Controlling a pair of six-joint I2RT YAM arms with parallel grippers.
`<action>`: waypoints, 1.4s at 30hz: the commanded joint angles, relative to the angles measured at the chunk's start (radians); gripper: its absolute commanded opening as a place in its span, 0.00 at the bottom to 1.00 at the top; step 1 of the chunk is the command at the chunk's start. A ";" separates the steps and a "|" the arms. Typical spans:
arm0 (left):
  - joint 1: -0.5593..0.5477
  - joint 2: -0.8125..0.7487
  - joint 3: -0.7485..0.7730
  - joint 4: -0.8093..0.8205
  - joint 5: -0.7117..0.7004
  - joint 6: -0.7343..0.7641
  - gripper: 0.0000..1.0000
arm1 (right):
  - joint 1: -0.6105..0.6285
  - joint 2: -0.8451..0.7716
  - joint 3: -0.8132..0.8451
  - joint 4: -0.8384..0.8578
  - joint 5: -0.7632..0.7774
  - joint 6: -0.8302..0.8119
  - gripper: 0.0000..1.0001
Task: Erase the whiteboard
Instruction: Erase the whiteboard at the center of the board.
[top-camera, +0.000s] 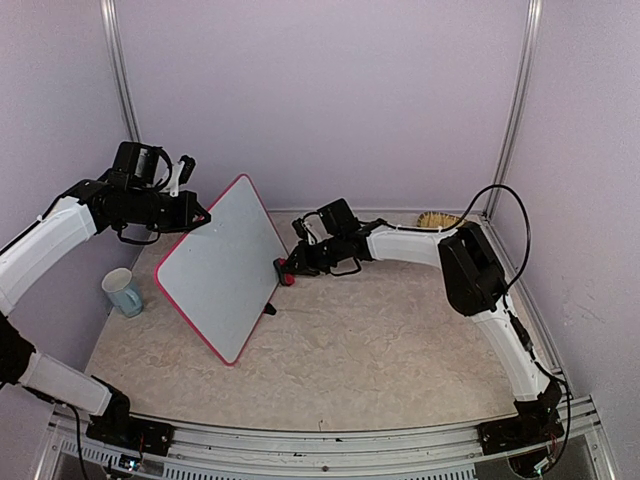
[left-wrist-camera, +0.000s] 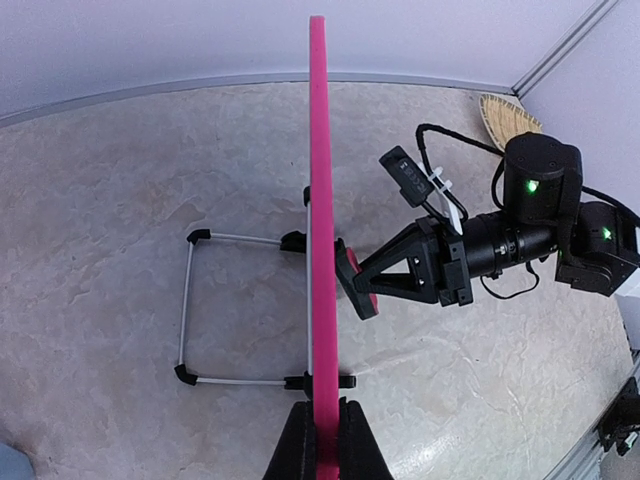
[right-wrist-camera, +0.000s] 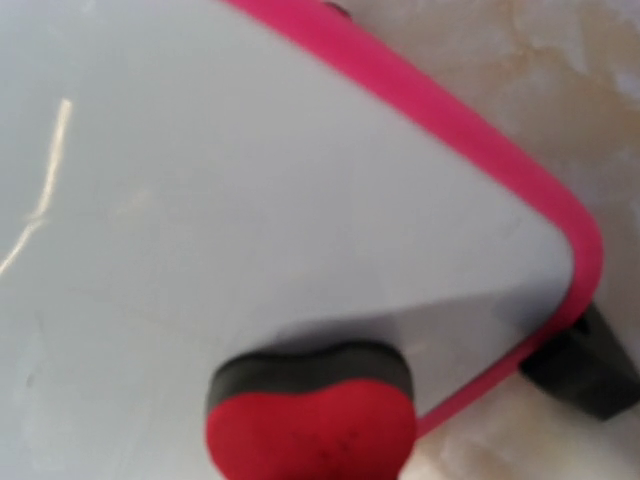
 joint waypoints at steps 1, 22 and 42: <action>-0.016 -0.015 -0.014 -0.007 0.046 0.023 0.00 | 0.049 0.028 -0.044 0.010 -0.061 0.012 0.06; -0.018 -0.010 -0.009 -0.011 0.045 0.025 0.00 | -0.026 -0.030 -0.089 0.105 0.009 0.124 0.06; -0.022 0.004 -0.001 -0.011 0.047 0.030 0.00 | -0.006 0.051 -0.007 0.056 -0.027 0.095 0.06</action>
